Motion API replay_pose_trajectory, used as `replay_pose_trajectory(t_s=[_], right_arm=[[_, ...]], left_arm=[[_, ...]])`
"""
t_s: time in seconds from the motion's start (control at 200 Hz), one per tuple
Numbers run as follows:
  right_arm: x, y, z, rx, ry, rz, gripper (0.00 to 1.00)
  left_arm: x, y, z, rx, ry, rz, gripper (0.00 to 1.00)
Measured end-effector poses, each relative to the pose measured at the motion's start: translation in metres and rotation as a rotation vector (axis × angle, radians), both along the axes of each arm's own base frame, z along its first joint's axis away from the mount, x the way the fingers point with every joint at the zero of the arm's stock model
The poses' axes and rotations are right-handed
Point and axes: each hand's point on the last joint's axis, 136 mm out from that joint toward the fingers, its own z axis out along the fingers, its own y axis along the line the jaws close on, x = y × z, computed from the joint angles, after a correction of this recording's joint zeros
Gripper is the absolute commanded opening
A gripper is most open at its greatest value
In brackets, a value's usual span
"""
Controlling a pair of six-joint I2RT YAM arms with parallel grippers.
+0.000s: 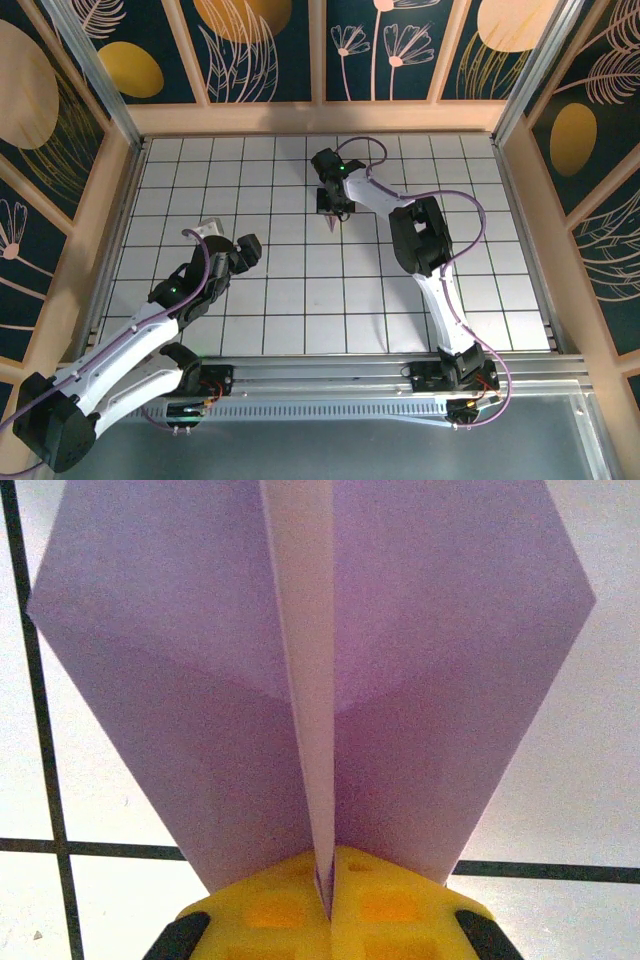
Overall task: Fold a paper plane with a square sheet of paper (fold left side to right side)
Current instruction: Place the paper plane at the top-center of the table.
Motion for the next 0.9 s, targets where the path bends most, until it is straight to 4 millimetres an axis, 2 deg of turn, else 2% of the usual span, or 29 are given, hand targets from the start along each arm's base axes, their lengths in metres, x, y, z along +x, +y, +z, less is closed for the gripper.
replay_pose_trajectory(t_s=[0.265,0.761,0.901], right_arm=[[-0.0004,0.0004,-0.0036,0.003,0.0,0.002,0.11],[0.0007,0.0012,-0.005,0.007,-0.008,0.002,0.31],[0.0012,0.0015,-0.0039,0.013,-0.016,0.002,0.33]], left_arm=[[-0.0001,-0.0004,0.0,-0.002,0.001,-0.002,0.88],[-0.0002,-0.0004,0.0001,-0.002,0.0,-0.002,0.89],[-0.0009,0.0007,-0.0011,0.004,0.005,0.001,0.89]])
